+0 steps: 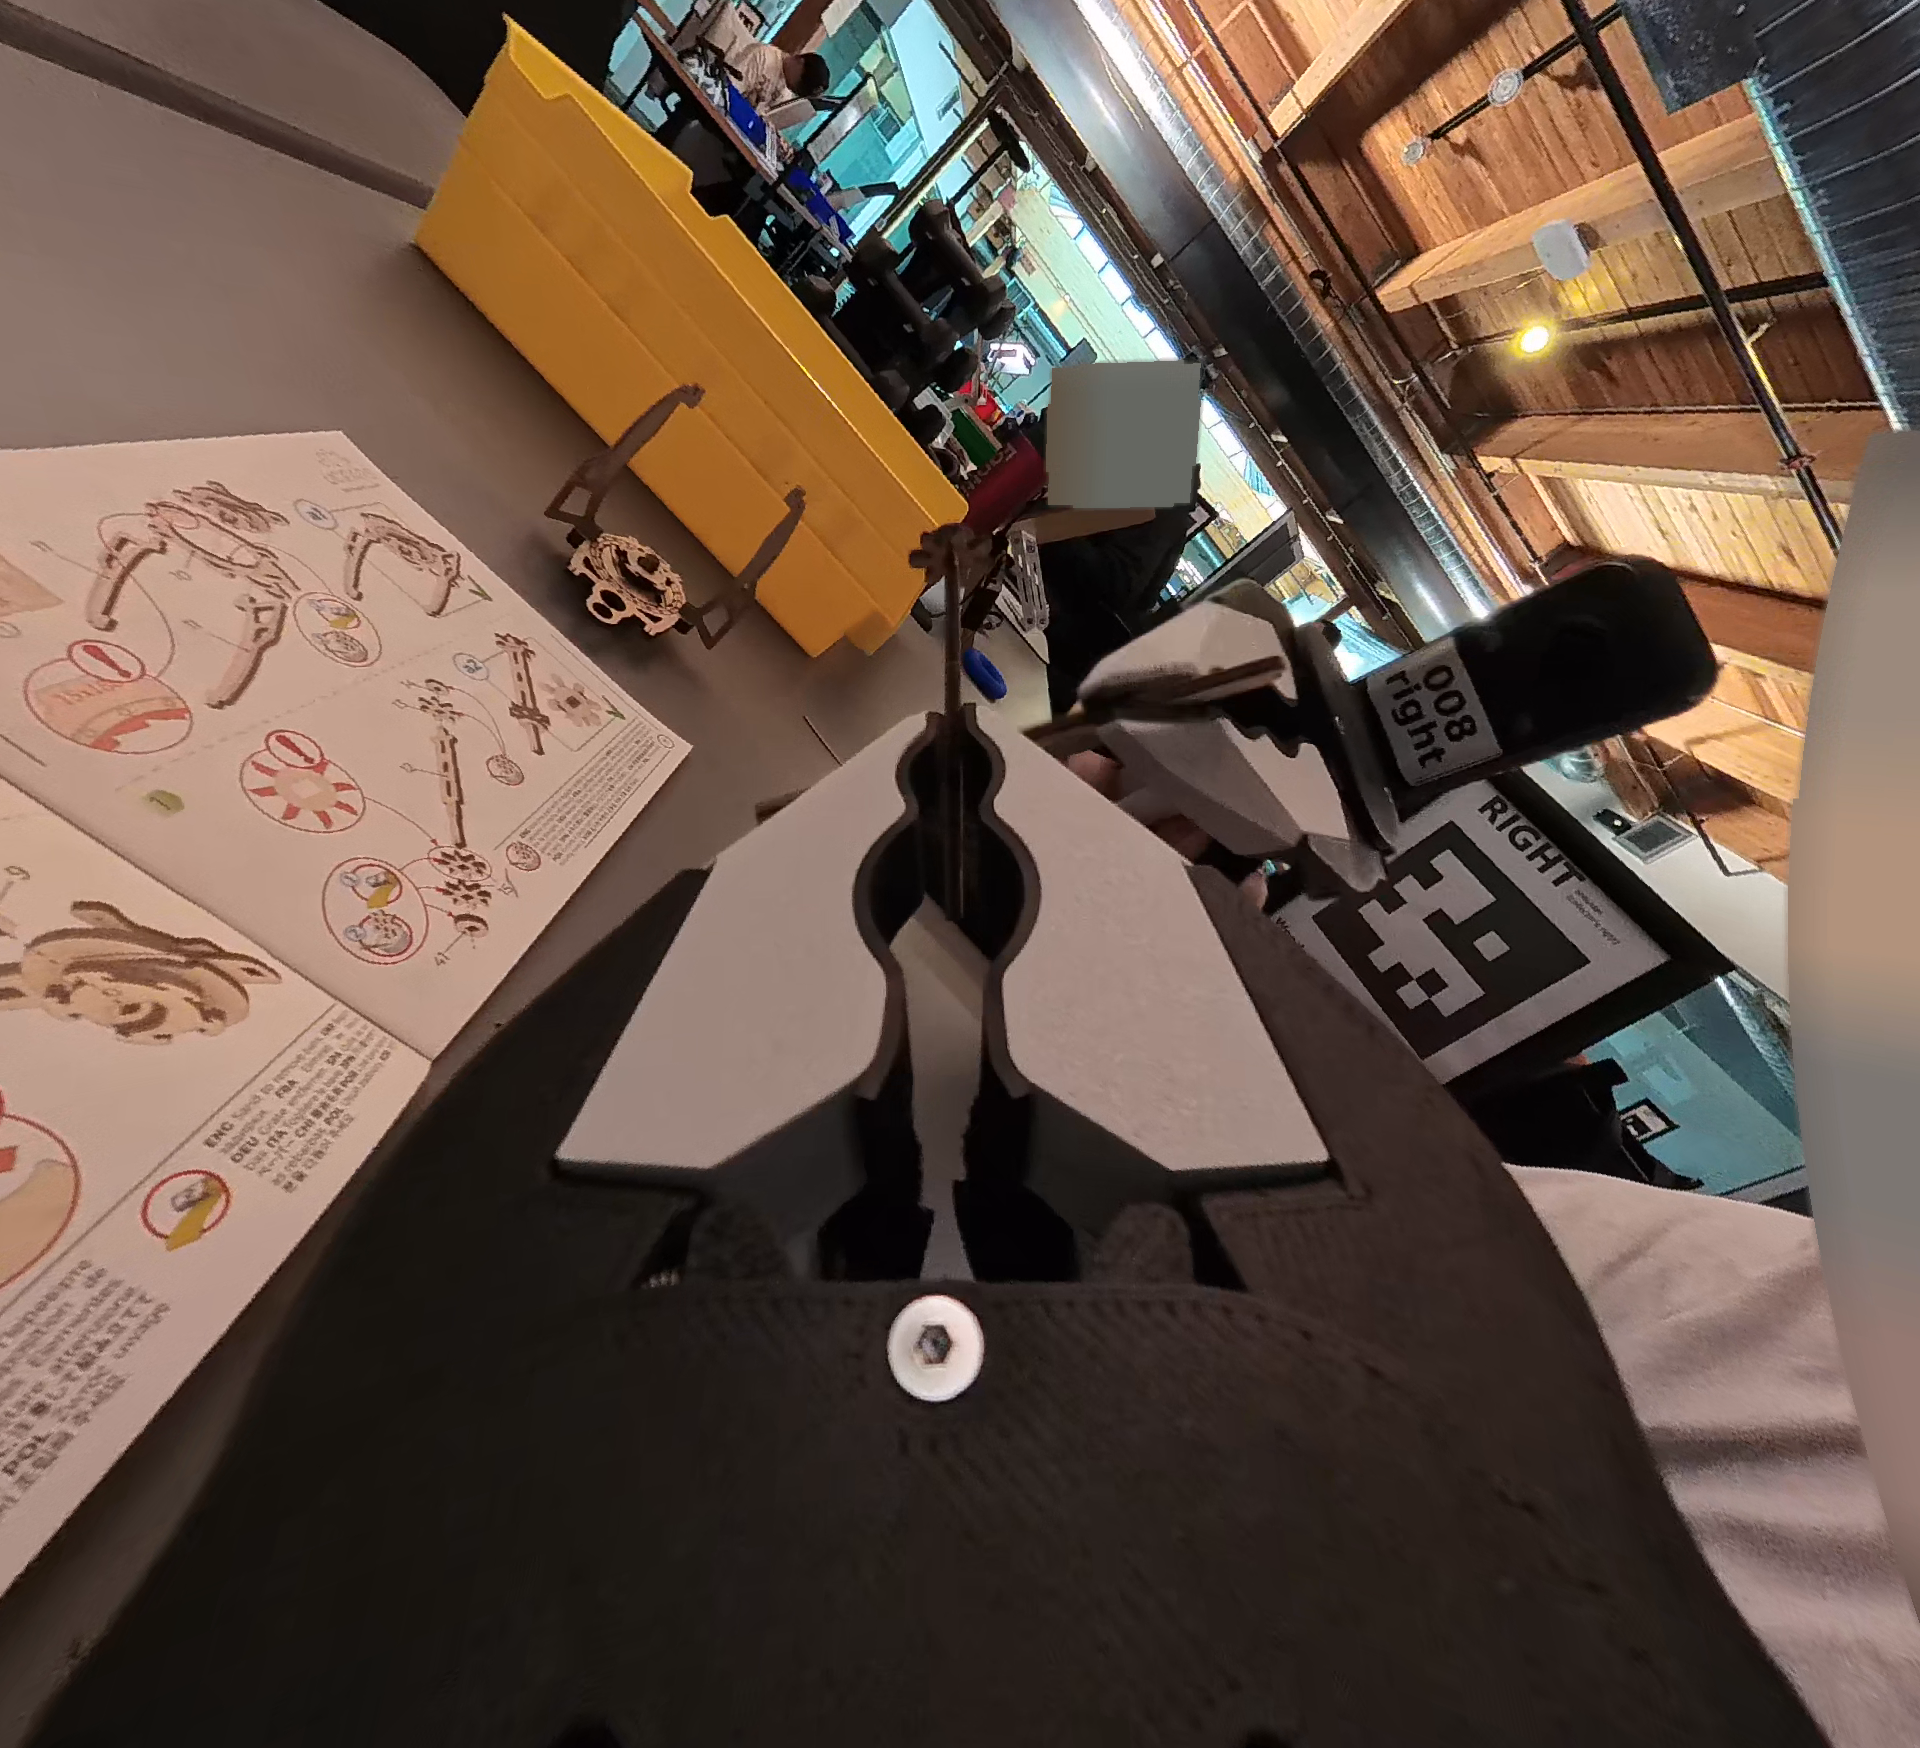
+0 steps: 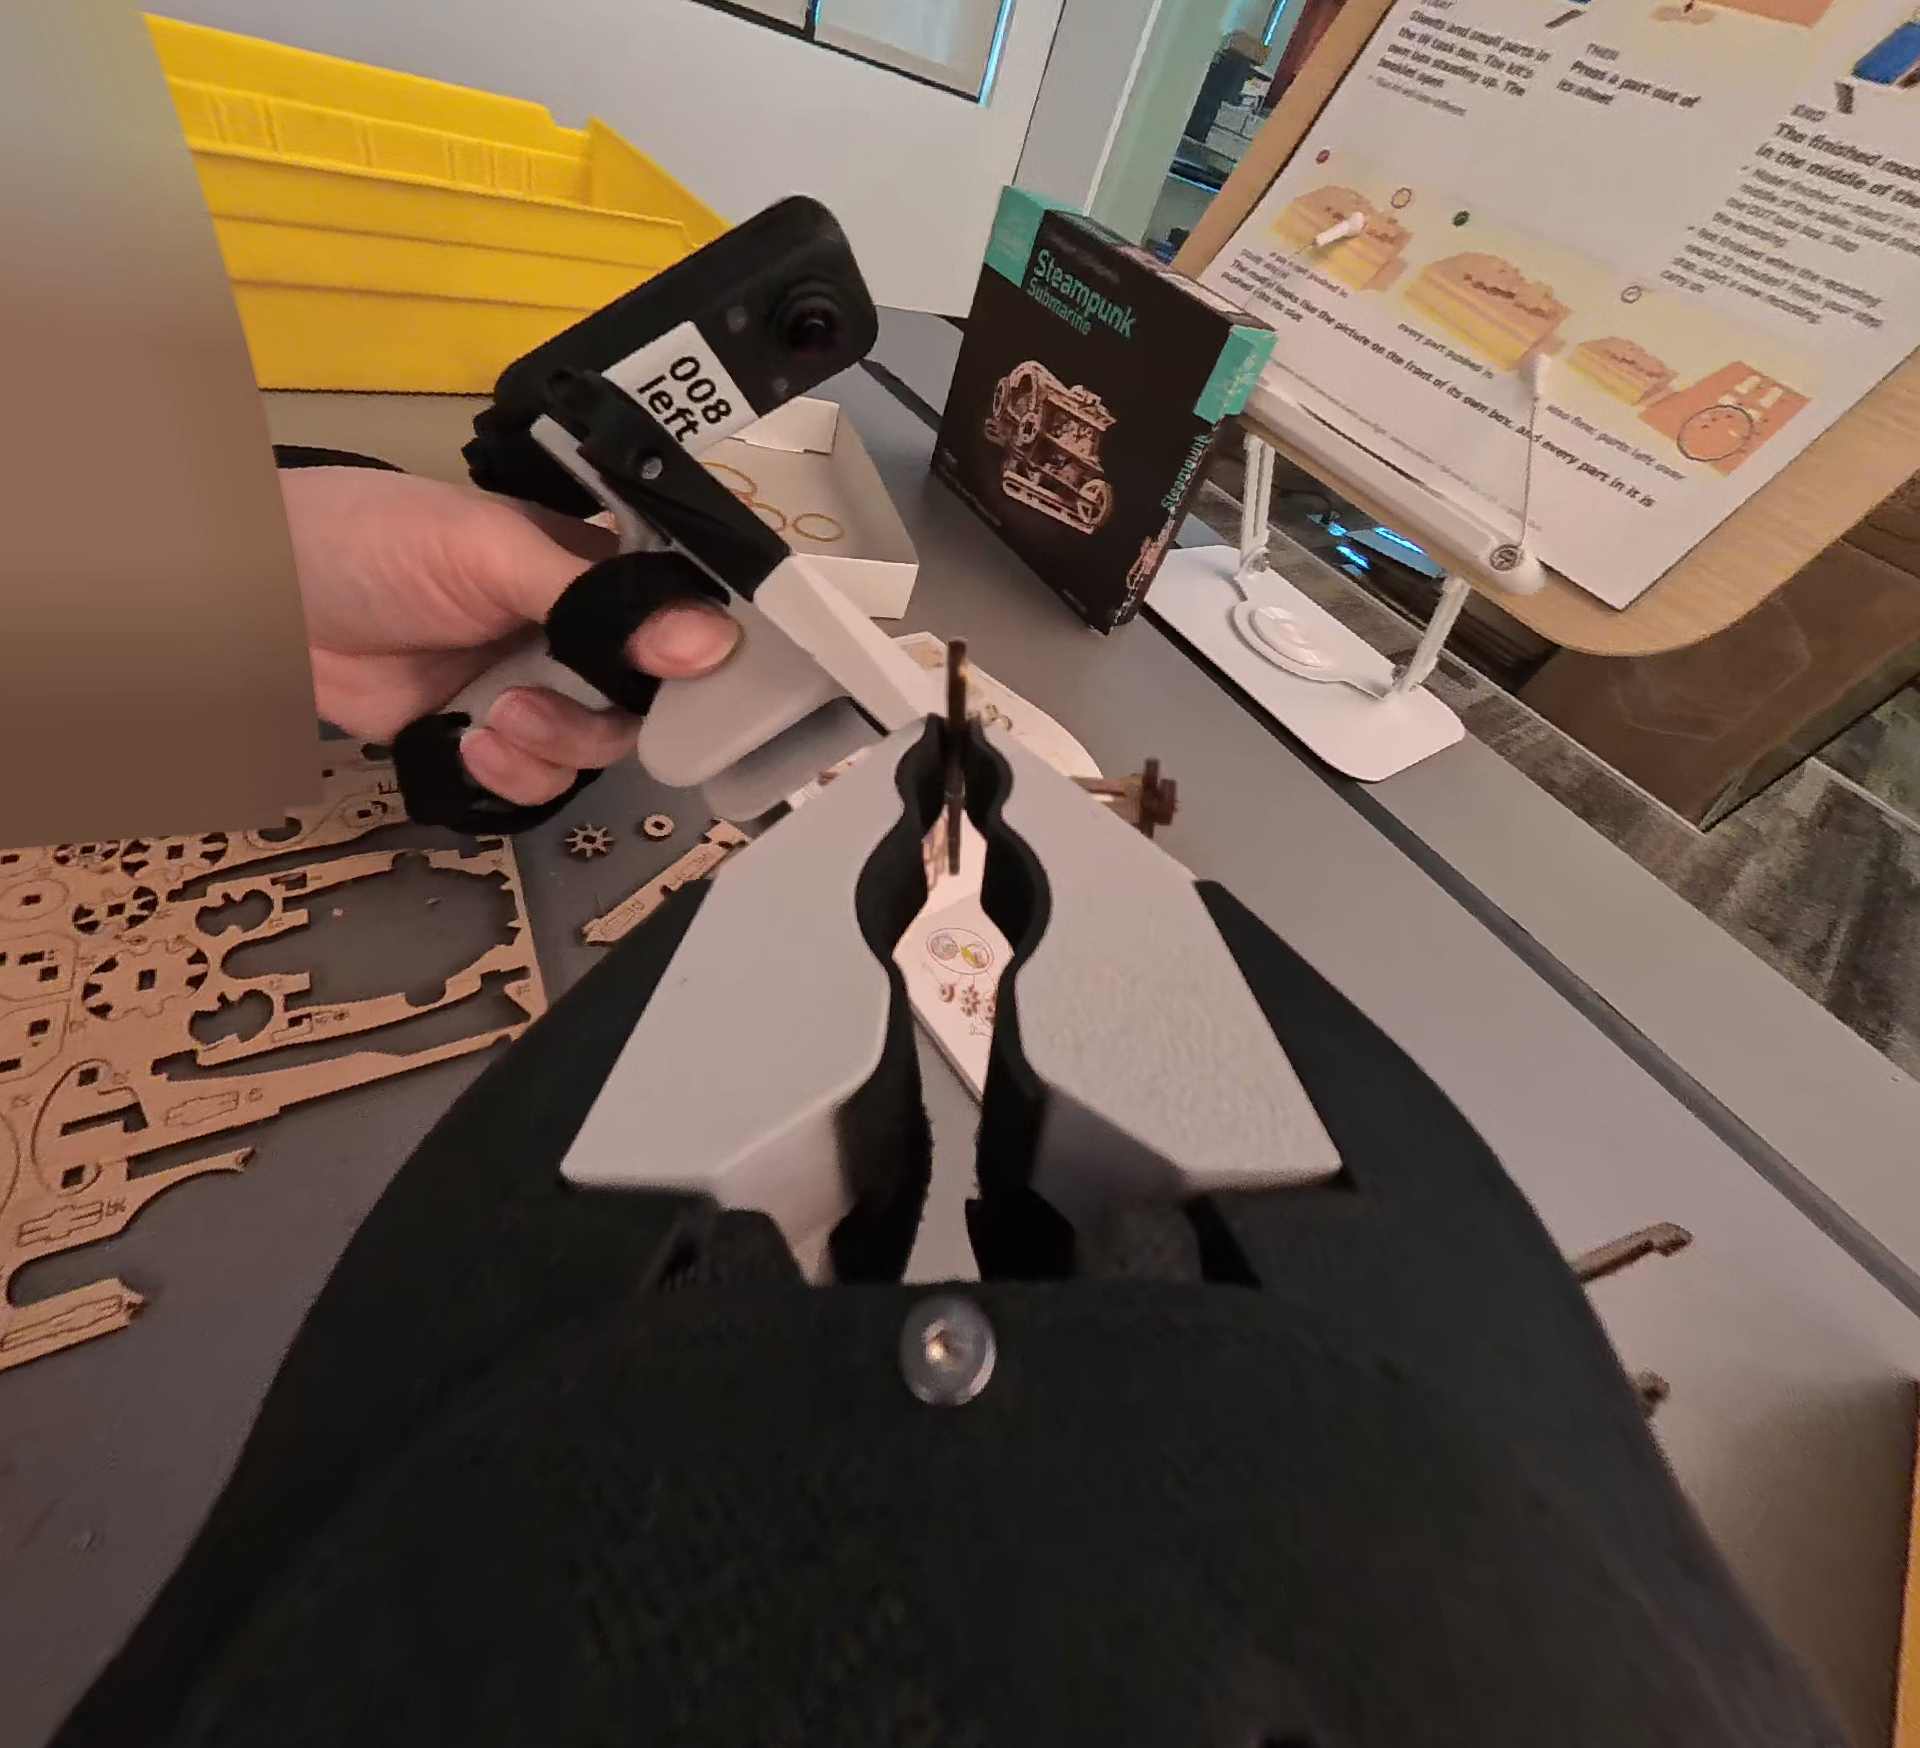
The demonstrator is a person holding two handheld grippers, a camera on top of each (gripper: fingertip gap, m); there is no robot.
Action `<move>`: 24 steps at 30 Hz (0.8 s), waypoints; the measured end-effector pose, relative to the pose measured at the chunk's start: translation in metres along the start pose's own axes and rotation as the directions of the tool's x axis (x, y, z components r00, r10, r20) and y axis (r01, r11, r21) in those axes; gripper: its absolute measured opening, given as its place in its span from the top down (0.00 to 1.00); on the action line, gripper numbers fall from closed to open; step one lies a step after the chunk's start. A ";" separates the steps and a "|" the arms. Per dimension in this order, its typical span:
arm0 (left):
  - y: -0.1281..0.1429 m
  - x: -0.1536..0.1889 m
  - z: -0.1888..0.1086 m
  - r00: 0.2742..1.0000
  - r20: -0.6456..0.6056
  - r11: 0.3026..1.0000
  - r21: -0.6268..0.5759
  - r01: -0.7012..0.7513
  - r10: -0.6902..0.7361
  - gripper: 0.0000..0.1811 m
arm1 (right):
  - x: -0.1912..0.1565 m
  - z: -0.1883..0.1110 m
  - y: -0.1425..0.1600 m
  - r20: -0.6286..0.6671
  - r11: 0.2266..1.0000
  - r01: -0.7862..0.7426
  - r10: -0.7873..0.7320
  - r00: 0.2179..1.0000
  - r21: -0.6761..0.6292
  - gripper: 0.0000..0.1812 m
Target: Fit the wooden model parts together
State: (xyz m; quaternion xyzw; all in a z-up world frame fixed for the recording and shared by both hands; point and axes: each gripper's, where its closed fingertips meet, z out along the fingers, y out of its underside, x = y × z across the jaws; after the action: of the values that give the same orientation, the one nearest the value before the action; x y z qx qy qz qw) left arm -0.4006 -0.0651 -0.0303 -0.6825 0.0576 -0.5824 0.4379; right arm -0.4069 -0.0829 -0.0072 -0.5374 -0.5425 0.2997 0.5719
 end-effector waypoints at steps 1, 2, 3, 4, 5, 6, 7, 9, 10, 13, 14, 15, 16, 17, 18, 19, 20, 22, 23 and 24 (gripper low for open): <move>0.000 0.000 0.000 1.000 0.003 1.000 -0.001 -0.003 0.003 1.00 | -0.006 0.001 -0.001 0.019 1.000 0.016 -0.016 1.000 -0.003 1.00; 0.000 -0.001 0.000 1.000 0.004 1.000 -0.004 -0.002 0.002 1.00 | -0.012 0.003 -0.002 0.045 1.000 0.024 -0.025 0.999 0.002 1.00; 0.000 -0.002 0.000 1.000 0.005 1.000 -0.003 0.004 -0.004 1.00 | -0.011 0.004 -0.002 0.037 1.000 0.028 -0.028 0.999 0.000 1.00; 0.000 -0.002 0.000 1.000 0.001 1.000 0.003 0.012 -0.012 1.00 | -0.006 0.003 0.000 0.019 1.000 0.028 -0.028 0.999 -0.007 1.00; -0.001 -0.002 0.000 1.000 -0.006 1.000 0.004 0.024 -0.024 1.00 | -0.005 0.003 0.000 0.026 1.000 0.002 -0.002 1.000 0.000 1.00; -0.001 -0.001 0.000 0.999 -0.016 0.999 0.007 0.035 -0.035 1.00 | -0.005 0.002 -0.001 0.032 1.000 -0.012 0.012 0.999 0.004 1.00; -0.002 0.000 -0.001 0.998 -0.032 0.999 0.013 0.051 -0.051 1.00 | -0.007 0.002 -0.002 0.042 1.000 -0.002 0.001 0.999 0.007 1.00; -0.009 0.004 -0.004 0.989 -0.092 0.992 0.048 0.119 -0.114 1.00 | -0.035 -0.001 -0.005 0.236 1.000 -0.001 -0.003 0.972 0.018 1.00; -0.015 0.009 -0.006 0.974 -0.157 0.982 0.069 0.175 -0.163 1.00 | -0.040 -0.003 -0.003 0.275 1.000 -0.009 0.006 0.961 0.008 1.00; -0.033 0.024 -0.015 0.826 -0.423 0.898 0.063 0.436 -0.372 1.00 | -0.016 -0.003 0.026 0.242 0.977 -0.134 0.173 0.955 -0.167 1.00; -0.038 0.029 -0.018 0.751 -0.506 0.860 0.035 0.509 -0.424 1.00 | -0.002 -0.004 0.034 0.208 0.950 -0.249 0.287 0.935 -0.189 1.00; -0.040 0.034 -0.021 0.680 -0.569 0.828 -0.003 0.561 -0.462 1.00 | 0.008 -0.007 0.039 0.209 0.903 -0.383 0.419 0.883 -0.193 1.00; -0.039 0.040 -0.021 0.628 -0.608 0.811 -0.045 0.583 -0.485 1.00 | 0.010 -0.010 0.043 0.248 0.827 -0.514 0.559 0.791 -0.227 1.00; -0.037 0.047 -0.021 0.600 -0.631 0.811 -0.081 0.580 -0.492 1.00 | 0.011 -0.013 0.050 0.270 0.741 -0.613 0.672 0.690 -0.276 1.00; -0.034 0.055 -0.020 0.592 -0.644 0.822 -0.102 0.560 -0.484 1.00 | 0.015 -0.013 0.057 0.260 0.670 -0.680 0.743 0.617 -0.298 1.00; -0.032 0.063 -0.019 0.590 -0.655 0.835 -0.119 0.537 -0.473 1.00 | 0.020 -0.012 0.064 0.240 0.625 -0.720 0.781 0.577 -0.302 1.00; -0.030 0.071 -0.019 0.581 -0.668 0.846 -0.142 0.514 -0.465 1.00 | 0.024 -0.010 0.072 0.211 0.606 -0.734 0.795 0.569 -0.305 1.00; -0.028 0.084 -0.021 0.557 -0.694 0.858 -0.180 0.480 -0.457 1.00 | 0.028 -0.008 0.094 0.110 0.597 -0.717 0.790 0.603 -0.359 1.00; -0.027 0.087 -0.020 0.563 -0.694 0.865 -0.179 0.468 -0.448 1.00 | 0.031 -0.009 0.104 0.058 0.604 -0.701 0.772 0.633 -0.380 0.96; -0.025 0.089 -0.020 0.571 -0.693 0.872 -0.177 0.456 -0.439 1.00 | 0.034 -0.009 0.109 0.022 0.614 -0.686 0.751 0.659 -0.390 0.90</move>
State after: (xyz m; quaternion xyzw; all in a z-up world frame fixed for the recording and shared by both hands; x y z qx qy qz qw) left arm -0.4002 -0.1128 0.0518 -0.3887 0.0425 -0.8923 0.2258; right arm -0.3642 -0.0277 -0.0977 -0.7721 -0.3741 0.4512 0.2456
